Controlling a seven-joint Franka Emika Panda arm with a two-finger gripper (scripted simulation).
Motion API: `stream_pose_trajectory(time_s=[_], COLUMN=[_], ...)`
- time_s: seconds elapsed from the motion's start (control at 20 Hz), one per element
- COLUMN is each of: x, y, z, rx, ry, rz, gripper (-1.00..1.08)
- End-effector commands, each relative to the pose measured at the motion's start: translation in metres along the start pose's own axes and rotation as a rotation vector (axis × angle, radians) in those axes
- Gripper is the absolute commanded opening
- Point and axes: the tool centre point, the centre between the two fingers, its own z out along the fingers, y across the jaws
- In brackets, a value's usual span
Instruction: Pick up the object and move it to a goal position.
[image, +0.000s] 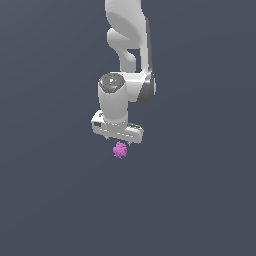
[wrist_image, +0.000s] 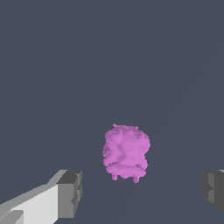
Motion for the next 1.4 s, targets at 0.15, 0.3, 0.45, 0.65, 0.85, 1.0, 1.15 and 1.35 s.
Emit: stream_pose_trajectory(time_s=[0.15, 0.3, 0.45, 0.65, 0.85, 1.0, 1.15, 1.35], x=[-0.004, -0.006, -0.006, -0.007, -0.007, -0.008, -0.008, -0.007], y=[-0.001, -0.001, -0.001, -0.001, -0.001, 0.0, 0.0, 0.0], z=[0.026, 0.034, 0.037, 0.038, 0.049, 0.064, 0.078, 0.087], rx=[-0.004, -0.006, -0.007, -0.007, -0.007, -0.007, -0.007, -0.007], ry=[-0.002, -0.002, -0.003, -0.004, -0.003, -0.003, -0.003, -0.003], rz=[0.079, 0.103, 0.114, 0.11, 0.111, 0.113, 0.114, 0.115], gripper=[1.0, 1.0, 1.0, 1.0, 1.0, 1.0, 1.0, 1.0])
